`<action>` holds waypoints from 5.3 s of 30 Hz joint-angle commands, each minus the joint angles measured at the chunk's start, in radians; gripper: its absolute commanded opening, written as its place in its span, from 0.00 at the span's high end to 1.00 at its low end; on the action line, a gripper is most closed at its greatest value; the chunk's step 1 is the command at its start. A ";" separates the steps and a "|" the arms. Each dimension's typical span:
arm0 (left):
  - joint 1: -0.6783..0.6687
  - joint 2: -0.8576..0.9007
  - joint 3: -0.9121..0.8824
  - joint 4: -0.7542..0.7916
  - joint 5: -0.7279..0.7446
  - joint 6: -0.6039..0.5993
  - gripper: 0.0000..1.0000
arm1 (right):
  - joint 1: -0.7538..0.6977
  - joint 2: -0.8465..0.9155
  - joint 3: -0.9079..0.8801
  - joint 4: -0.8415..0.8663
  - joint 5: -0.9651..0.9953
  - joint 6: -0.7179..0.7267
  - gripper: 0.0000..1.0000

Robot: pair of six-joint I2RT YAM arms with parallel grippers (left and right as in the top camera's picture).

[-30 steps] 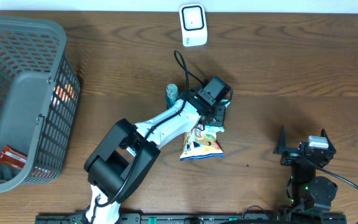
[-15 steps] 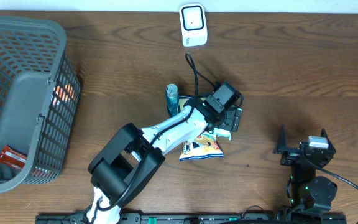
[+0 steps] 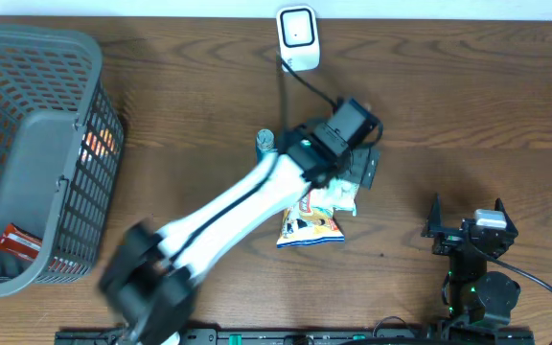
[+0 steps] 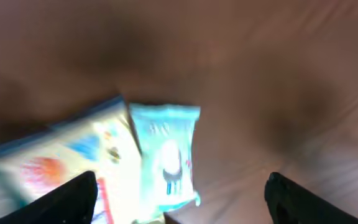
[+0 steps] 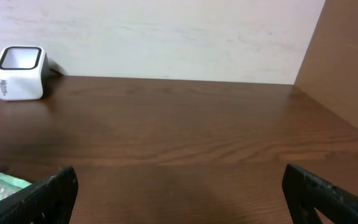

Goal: Scan the item barcode
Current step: 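Carry the mint-green pouch out and set it on the snack bag, then reach the left gripper into the basket toward the red packet, then grasp the red packet with the left gripper and lift it out, then carry the red packet right of the pouch and lower it onto the table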

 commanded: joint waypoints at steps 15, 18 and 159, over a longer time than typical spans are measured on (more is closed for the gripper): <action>0.694 -0.616 0.041 -0.356 -0.483 -0.072 0.06 | -0.003 -0.005 -0.001 -0.003 -0.005 0.012 0.01; 0.935 -0.622 0.039 -0.417 -0.365 -0.091 0.06 | -0.003 -0.005 -0.001 -0.003 -0.005 0.012 0.01; 0.312 -0.348 -0.113 -0.106 0.150 -0.110 0.93 | -0.003 -0.005 -0.001 -0.003 -0.005 0.012 0.01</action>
